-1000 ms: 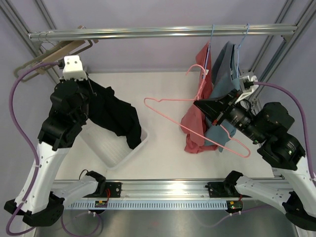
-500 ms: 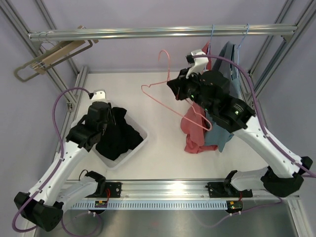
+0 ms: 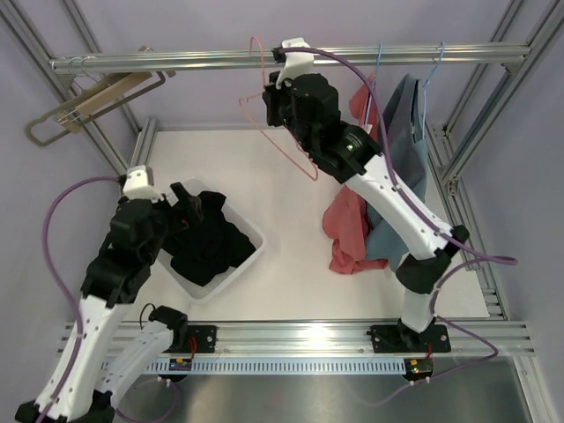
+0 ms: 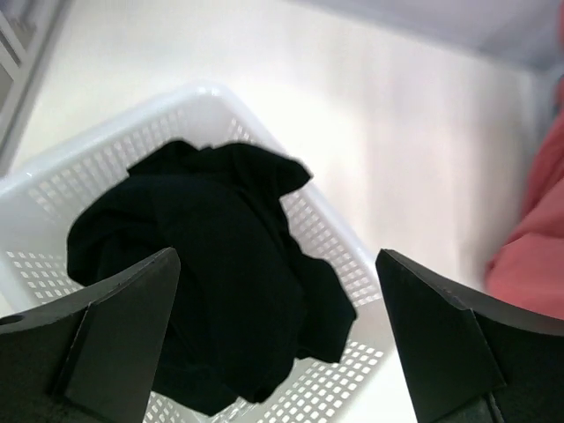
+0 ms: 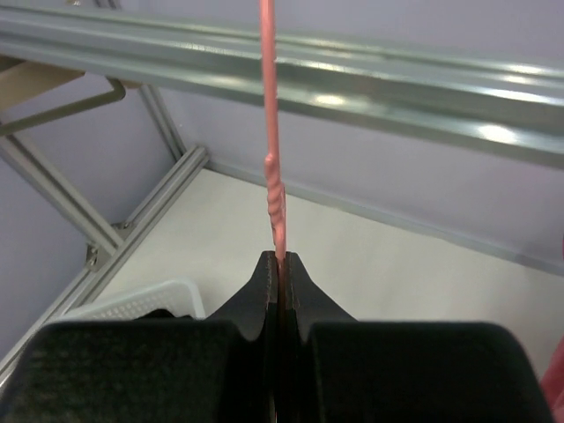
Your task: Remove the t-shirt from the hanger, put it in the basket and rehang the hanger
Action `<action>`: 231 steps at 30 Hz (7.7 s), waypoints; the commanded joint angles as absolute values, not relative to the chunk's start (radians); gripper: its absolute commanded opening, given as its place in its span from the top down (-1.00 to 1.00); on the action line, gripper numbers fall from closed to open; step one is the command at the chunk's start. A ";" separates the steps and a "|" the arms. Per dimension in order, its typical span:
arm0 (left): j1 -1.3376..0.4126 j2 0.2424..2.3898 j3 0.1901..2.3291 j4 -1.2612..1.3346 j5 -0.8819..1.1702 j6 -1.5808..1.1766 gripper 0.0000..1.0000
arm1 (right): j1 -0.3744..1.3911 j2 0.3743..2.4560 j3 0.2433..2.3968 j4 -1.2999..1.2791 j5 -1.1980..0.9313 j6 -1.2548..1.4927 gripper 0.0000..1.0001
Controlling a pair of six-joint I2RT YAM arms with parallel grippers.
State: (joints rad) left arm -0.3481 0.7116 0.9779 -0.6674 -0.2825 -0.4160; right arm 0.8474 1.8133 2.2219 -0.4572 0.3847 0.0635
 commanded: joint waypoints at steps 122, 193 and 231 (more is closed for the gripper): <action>-1.282 1.186 1.120 -0.149 -0.213 -0.431 -0.97 | 0.827 1.141 1.298 -0.012 0.394 0.387 1.00; -1.080 1.278 1.378 0.106 -0.410 -0.015 1.00 | 0.811 0.512 1.275 -0.215 -0.289 0.631 1.00; -0.580 0.861 1.319 -0.250 -0.464 0.154 1.00 | 0.813 0.563 1.192 -0.426 0.035 0.385 1.00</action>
